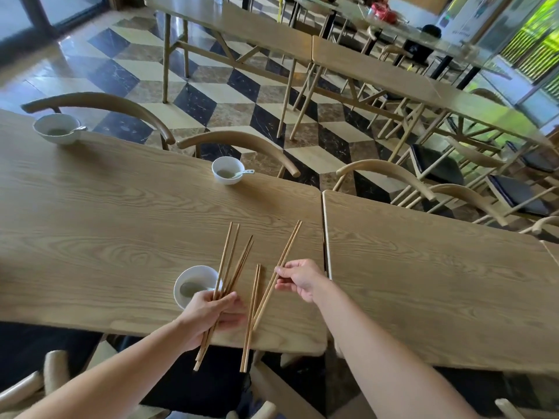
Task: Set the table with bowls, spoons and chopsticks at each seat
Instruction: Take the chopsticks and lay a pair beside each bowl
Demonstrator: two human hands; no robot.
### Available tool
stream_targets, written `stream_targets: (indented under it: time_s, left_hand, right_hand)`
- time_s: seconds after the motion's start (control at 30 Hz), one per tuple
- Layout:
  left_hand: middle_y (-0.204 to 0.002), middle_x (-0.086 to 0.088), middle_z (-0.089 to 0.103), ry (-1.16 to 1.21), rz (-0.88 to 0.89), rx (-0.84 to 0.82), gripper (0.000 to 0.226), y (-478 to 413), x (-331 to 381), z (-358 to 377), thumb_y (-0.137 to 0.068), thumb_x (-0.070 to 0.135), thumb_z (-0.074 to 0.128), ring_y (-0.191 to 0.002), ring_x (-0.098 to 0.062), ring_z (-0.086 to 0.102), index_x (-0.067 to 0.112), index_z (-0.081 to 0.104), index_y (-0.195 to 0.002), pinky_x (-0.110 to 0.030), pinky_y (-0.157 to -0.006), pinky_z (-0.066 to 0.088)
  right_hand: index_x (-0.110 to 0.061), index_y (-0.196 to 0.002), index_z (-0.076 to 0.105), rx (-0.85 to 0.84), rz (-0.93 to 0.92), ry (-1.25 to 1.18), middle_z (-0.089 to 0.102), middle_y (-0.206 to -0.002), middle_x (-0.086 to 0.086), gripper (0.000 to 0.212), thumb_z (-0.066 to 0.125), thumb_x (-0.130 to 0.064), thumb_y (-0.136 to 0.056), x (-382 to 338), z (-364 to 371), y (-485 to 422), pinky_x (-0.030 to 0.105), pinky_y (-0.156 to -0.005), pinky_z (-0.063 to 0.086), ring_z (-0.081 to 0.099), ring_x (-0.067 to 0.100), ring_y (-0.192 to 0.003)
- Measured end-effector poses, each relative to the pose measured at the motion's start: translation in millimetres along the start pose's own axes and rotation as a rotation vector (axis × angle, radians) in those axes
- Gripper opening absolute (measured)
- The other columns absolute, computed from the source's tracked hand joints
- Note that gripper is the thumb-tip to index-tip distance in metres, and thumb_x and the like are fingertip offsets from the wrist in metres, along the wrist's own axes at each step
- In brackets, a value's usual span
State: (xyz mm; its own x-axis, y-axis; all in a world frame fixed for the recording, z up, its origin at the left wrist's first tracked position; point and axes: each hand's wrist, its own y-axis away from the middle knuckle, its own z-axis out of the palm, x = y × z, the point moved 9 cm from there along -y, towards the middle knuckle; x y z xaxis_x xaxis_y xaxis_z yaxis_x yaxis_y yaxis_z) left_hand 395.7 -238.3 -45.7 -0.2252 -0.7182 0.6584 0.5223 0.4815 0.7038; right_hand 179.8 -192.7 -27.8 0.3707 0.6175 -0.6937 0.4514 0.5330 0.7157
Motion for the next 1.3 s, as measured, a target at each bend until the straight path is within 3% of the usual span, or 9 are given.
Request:
stream_targets:
  time_s: [0.07,0.13,0.23,0.37,0.5,0.7,0.93,1.1,1.3]
  left_hand:
    - [-0.102,-0.02,0.076,0.074,0.016,0.032,0.024,-12,16,-9,-0.097,0.015,0.062,-0.085,-0.037,0.075,-0.006,0.067,-0.108,-0.041,-0.069,0.064]
    - [-0.094,-0.016,0.077,0.08,0.025,0.058,0.023,-25,35,-14,-0.099,0.017,0.059,-0.066,-0.027,0.074,-0.004,0.066,-0.105,-0.03,-0.053,0.06]
    - [-0.071,-0.007,0.067,0.054,0.034,0.131,0.023,-46,61,-19,-0.103,0.021,0.053,-0.038,-0.009,0.049,0.003,0.064,-0.094,-0.015,-0.034,0.034]
    - [-0.06,-0.002,0.052,0.13,0.029,0.155,0.026,-85,85,-20,-0.104,0.023,0.05,-0.035,-0.006,0.032,0.008,0.058,-0.084,-0.011,-0.034,0.022]
    - [-0.058,-0.002,0.05,0.186,-0.008,0.206,0.027,-127,92,-18,-0.104,0.024,0.049,-0.035,-0.005,0.029,0.009,0.056,-0.083,-0.01,-0.034,0.02]
    - [-0.06,-0.004,0.05,0.248,-0.032,0.275,0.027,-171,97,-14,-0.105,0.024,0.047,-0.033,-0.005,0.028,0.008,0.056,-0.085,-0.009,-0.035,0.019]
    - [-0.057,-0.003,0.052,0.251,-0.07,0.313,0.025,-198,99,-11,-0.104,0.024,0.049,-0.035,-0.007,0.027,0.007,0.057,-0.088,-0.01,-0.036,0.018]
    - [-0.059,-0.004,0.053,0.244,-0.091,0.334,0.026,-202,93,-13,-0.104,0.023,0.048,-0.037,-0.008,0.028,0.006,0.058,-0.088,-0.011,-0.035,0.019]
    - [-0.06,-0.004,0.056,0.215,-0.073,0.304,0.026,-200,96,-14,-0.104,0.024,0.048,-0.037,-0.009,0.032,0.004,0.06,-0.093,-0.012,-0.034,0.022]
  right_hand:
    - [0.008,-0.115,0.054,-0.01,-0.004,0.046,0.061,-0.076,0.017,0.033,0.068,0.009,-0.085,-19,-1,-14,0.027,-0.045,0.056,0.062,0.016,-0.048]
    - [0.005,-0.112,0.054,-0.016,-0.012,0.092,0.06,-0.077,0.017,0.029,0.067,0.009,-0.086,-41,-1,-33,0.027,-0.044,0.055,0.06,0.018,-0.051]
    - [0.002,-0.109,0.052,-0.032,-0.027,0.168,0.059,-0.079,0.017,0.027,0.067,0.008,-0.087,-74,1,-73,0.028,-0.042,0.055,0.058,0.021,-0.058]
    - [0.002,-0.108,0.051,-0.058,-0.02,0.274,0.058,-0.077,0.017,0.025,0.066,0.007,-0.088,-111,11,-141,0.029,-0.042,0.057,0.057,0.022,-0.059]
    - [-0.001,-0.091,0.052,-0.085,0.009,0.358,0.056,-0.072,0.014,0.012,0.062,0.006,-0.092,-128,22,-210,0.025,-0.039,0.054,0.054,0.019,-0.056]
    - [0.0,-0.075,0.054,-0.088,0.064,0.483,0.054,-0.066,0.012,0.02,0.06,0.001,-0.094,-138,35,-290,0.021,-0.034,0.048,0.055,0.016,-0.047]
    - [0.001,-0.094,0.055,-0.032,0.084,0.609,0.054,-0.072,0.014,0.007,0.061,0.003,-0.092,-145,45,-338,0.024,-0.031,0.048,0.056,0.02,-0.05]
    - [0.008,-0.111,0.054,-0.002,0.117,0.765,0.059,-0.09,0.02,0.026,0.065,0.006,-0.088,-160,51,-349,0.035,-0.035,0.054,0.061,0.027,-0.047]
    - [0.006,-0.093,0.061,0.059,0.097,0.911,0.066,-0.102,0.023,0.016,0.072,0.004,-0.082,-167,56,-347,0.041,-0.054,0.062,0.071,0.034,-0.054]
